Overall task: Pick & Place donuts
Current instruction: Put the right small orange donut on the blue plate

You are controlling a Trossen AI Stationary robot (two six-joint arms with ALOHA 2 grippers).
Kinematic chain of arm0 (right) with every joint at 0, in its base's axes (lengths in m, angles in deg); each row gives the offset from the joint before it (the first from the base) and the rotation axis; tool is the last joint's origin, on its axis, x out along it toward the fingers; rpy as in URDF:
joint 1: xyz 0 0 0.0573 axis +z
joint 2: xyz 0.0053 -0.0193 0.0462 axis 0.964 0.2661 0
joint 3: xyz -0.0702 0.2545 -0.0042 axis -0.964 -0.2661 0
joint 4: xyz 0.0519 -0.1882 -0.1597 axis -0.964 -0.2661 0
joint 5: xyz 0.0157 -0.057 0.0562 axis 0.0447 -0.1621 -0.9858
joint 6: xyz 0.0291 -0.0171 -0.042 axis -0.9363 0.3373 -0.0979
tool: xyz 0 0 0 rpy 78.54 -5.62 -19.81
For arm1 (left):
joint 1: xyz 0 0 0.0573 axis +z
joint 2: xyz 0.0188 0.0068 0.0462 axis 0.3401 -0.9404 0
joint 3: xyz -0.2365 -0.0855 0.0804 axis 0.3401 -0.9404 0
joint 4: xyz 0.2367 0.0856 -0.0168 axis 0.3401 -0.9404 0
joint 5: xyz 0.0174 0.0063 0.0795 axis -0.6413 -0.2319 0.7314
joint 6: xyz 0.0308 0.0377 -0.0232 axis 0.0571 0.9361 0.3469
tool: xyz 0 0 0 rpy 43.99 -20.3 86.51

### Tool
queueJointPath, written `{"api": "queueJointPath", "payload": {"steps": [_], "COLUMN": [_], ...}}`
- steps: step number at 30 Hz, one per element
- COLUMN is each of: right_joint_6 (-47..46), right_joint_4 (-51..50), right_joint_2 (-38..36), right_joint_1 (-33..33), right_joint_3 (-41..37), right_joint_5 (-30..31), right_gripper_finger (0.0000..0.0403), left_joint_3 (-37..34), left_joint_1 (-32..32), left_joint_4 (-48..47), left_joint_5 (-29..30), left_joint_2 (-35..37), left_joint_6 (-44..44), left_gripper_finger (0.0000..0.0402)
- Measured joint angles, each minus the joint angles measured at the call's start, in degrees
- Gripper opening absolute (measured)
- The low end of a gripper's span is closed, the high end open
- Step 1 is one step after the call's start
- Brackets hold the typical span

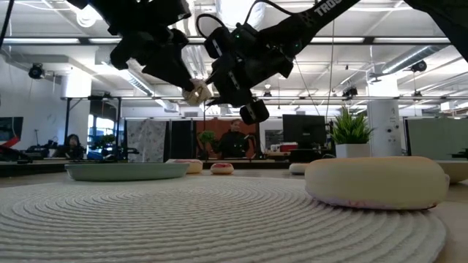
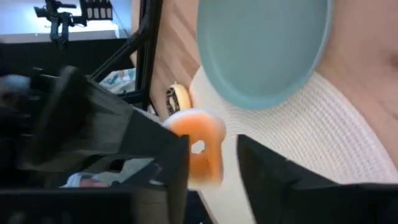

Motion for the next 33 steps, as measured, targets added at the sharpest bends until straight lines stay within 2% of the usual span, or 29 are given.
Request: {"api": "queueJointPath", "payload": {"steps": [5, 10, 12, 16, 18, 26, 33], "right_joint_6": [3.22, 8.15, 9.52, 12.14, 12.91, 12.59, 11.58], "right_joint_4": [-0.21, -2.21, -4.76, -10.49, -12.22, -12.78, -12.84], "right_joint_2": [-2.65, -8.84, -11.29, -15.43, -16.74, -17.11, -16.0], "right_joint_1": [0.01, -0.26, -0.66, -1.13, -1.24, -1.34, -0.95], "right_joint_3": [-0.02, 0.0, 0.0, -0.19, -0.23, -0.55, -0.74], "right_joint_5": [6.23, 16.25, 19.65, 24.87, 26.01, 26.83, 26.7], "right_gripper_finger": [0.0209, 0.0242, 0.0247, 0.0249, 0.0249, 0.0241, 0.0233], "left_joint_3": [-0.02, -2.95, -5.41, -11.34, -13.92, -20.67, -23.53], "left_joint_1": [0.08, 0.28, 0.98, 3.36, 4.53, 12.79, 17.64], "left_joint_4": [-5.51, -12.16, -13.25, -9.05, -5.62, -1.17, -0.6], "left_joint_5": [-1.11, -6.67, -12.2, -28.4, -33.61, -34.24, -41.06], "left_joint_2": [0.14, 2.79, 4.3, 6.93, 7.43, 7.51, 7.17], "left_joint_6": [-9.57, -23.91, -30.03, -38.87, -41.34, -50.29, -51.91], "left_gripper_finger": [0.0005, 0.0005, 0.0005, 0.0005, 0.0005, 0.0005, 0.0005]}}
